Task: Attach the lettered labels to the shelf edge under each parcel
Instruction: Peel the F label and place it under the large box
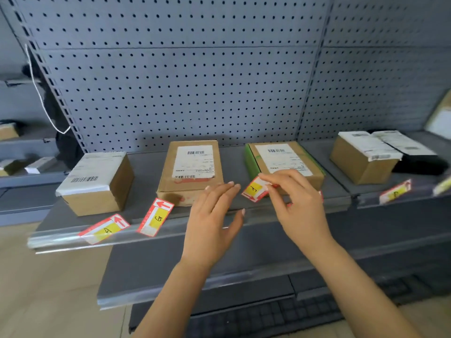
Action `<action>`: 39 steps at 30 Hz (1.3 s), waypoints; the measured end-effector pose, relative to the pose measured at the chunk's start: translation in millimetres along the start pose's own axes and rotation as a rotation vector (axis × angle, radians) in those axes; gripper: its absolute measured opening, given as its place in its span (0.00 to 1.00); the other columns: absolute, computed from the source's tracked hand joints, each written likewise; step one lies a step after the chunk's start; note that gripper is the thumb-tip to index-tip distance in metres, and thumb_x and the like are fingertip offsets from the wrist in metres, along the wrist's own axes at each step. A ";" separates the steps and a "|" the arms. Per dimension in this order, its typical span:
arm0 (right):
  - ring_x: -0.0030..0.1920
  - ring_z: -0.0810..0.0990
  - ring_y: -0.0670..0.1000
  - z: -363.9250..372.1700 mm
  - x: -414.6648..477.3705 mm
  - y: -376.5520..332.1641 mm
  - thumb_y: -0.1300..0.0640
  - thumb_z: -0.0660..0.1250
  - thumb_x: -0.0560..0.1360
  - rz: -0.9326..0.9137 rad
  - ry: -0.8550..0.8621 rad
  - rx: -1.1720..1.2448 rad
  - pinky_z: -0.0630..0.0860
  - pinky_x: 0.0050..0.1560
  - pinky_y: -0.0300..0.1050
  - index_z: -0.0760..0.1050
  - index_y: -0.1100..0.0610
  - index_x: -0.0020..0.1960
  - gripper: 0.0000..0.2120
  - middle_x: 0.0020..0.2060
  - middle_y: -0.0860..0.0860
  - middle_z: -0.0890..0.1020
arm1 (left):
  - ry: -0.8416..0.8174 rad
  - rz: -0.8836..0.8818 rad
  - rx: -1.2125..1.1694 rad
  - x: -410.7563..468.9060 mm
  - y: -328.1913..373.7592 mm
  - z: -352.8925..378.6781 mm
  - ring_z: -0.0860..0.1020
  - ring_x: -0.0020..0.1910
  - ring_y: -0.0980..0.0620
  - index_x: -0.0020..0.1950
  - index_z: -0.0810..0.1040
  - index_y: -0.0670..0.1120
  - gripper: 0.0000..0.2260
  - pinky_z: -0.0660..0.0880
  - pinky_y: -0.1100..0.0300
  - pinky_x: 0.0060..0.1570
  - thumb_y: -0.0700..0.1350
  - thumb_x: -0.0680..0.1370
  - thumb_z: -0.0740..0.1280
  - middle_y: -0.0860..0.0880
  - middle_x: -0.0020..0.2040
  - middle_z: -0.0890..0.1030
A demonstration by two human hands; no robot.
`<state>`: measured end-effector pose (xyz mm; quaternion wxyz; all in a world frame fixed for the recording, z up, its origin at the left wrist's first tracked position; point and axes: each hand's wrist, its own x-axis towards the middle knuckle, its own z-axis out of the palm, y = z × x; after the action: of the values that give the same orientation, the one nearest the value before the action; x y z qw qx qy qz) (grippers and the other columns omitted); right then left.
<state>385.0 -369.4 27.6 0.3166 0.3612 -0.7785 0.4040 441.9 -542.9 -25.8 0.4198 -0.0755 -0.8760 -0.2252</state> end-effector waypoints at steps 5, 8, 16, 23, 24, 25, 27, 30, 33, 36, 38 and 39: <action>0.54 0.78 0.45 -17.5 -22.1 -9.5 0.68 0.68 0.74 0.121 0.078 0.028 0.73 0.55 0.34 0.80 0.58 0.56 0.12 0.51 0.50 0.79 | -0.029 0.072 -0.083 5.4 13.8 19.8 0.73 0.66 0.50 0.70 0.73 0.46 0.23 0.70 0.48 0.65 0.48 0.76 0.70 0.50 0.64 0.77; 0.53 0.78 0.44 -32.5 -33.4 -12.5 0.66 0.68 0.75 0.200 0.127 0.049 0.74 0.53 0.36 0.80 0.57 0.56 0.12 0.51 0.48 0.79 | -0.027 0.118 -0.133 7.6 28.6 32.9 0.73 0.64 0.51 0.69 0.72 0.46 0.24 0.68 0.53 0.67 0.49 0.75 0.70 0.50 0.64 0.77; 0.52 0.80 0.47 -87.7 -55.6 -2.8 0.66 0.68 0.75 0.370 0.267 0.055 0.76 0.52 0.40 0.80 0.54 0.56 0.13 0.50 0.47 0.80 | -0.042 0.221 -0.243 16.8 82.5 70.0 0.76 0.60 0.52 0.69 0.74 0.46 0.26 0.72 0.56 0.61 0.44 0.72 0.76 0.50 0.61 0.79; 0.52 0.80 0.47 -156.1 -80.8 32.4 0.65 0.69 0.75 0.408 0.274 -0.047 0.75 0.53 0.36 0.78 0.55 0.58 0.13 0.50 0.47 0.80 | -0.104 0.299 -0.292 25.6 145.0 111.5 0.77 0.54 0.53 0.67 0.77 0.45 0.23 0.68 0.61 0.62 0.40 0.72 0.75 0.51 0.57 0.80; 0.51 0.80 0.46 -168.1 -85.5 40.3 0.65 0.70 0.74 0.405 0.250 -0.084 0.74 0.53 0.35 0.78 0.55 0.59 0.14 0.51 0.47 0.79 | -0.113 0.313 -0.293 27.3 155.1 118.6 0.77 0.53 0.52 0.67 0.77 0.45 0.23 0.70 0.58 0.59 0.40 0.72 0.75 0.51 0.57 0.80; 0.51 0.79 0.45 -180.9 -90.8 48.8 0.65 0.70 0.74 0.400 0.221 -0.126 0.73 0.53 0.34 0.77 0.54 0.60 0.16 0.52 0.46 0.79 | -0.123 0.325 -0.286 28.7 165.9 126.1 0.77 0.52 0.52 0.67 0.77 0.45 0.23 0.72 0.56 0.58 0.39 0.72 0.75 0.51 0.57 0.80; 0.51 0.78 0.42 -207.2 -101.9 66.7 0.63 0.71 0.73 0.382 0.156 -0.233 0.71 0.54 0.31 0.75 0.52 0.63 0.20 0.54 0.45 0.76 | -0.135 0.353 -0.261 31.3 189.1 142.6 0.77 0.54 0.51 0.67 0.77 0.45 0.24 0.71 0.54 0.59 0.37 0.72 0.75 0.50 0.58 0.80; 0.57 0.75 0.43 -248.5 -119.2 97.7 0.60 0.72 0.72 0.340 0.049 -0.399 0.71 0.59 0.36 0.73 0.51 0.66 0.24 0.58 0.44 0.73 | -0.141 0.383 -0.244 34.1 228.1 169.5 0.76 0.57 0.51 0.66 0.77 0.44 0.24 0.68 0.54 0.62 0.36 0.71 0.74 0.50 0.59 0.80; 0.59 0.75 0.48 -287.4 -133.9 128.7 0.60 0.73 0.71 0.280 -0.021 -0.547 0.70 0.60 0.41 0.72 0.54 0.67 0.26 0.60 0.48 0.74 | -0.160 0.417 -0.256 35.6 268.6 195.7 0.76 0.59 0.51 0.67 0.77 0.45 0.24 0.69 0.53 0.63 0.36 0.72 0.73 0.50 0.60 0.80; 0.56 0.76 0.51 -324.8 -145.1 154.0 0.59 0.74 0.71 0.226 -0.031 -0.651 0.67 0.60 0.41 0.74 0.56 0.65 0.24 0.58 0.51 0.76 | -0.183 0.443 -0.277 36.9 307.7 220.7 0.77 0.60 0.51 0.68 0.76 0.45 0.24 0.69 0.50 0.64 0.36 0.72 0.73 0.51 0.61 0.79; 0.55 0.76 0.51 -349.3 -151.5 167.7 0.58 0.74 0.71 0.213 -0.033 -0.686 0.67 0.58 0.41 0.75 0.56 0.64 0.22 0.56 0.51 0.77 | -0.192 0.447 -0.290 38.1 330.6 236.6 0.76 0.61 0.51 0.68 0.76 0.45 0.24 0.67 0.49 0.67 0.35 0.72 0.72 0.51 0.62 0.79; 0.54 0.76 0.51 -361.4 -154.5 173.7 0.58 0.74 0.70 0.217 -0.035 -0.689 0.66 0.58 0.40 0.75 0.56 0.63 0.22 0.55 0.51 0.77 | -0.196 0.453 -0.298 38.9 340.4 244.2 0.76 0.61 0.51 0.68 0.76 0.45 0.24 0.66 0.50 0.68 0.35 0.72 0.72 0.50 0.63 0.79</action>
<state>398.8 59.6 7.8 0.3619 0.1554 -0.9080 0.1427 355.2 -131.3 -16.5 0.3572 -0.3518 -0.8302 -0.2436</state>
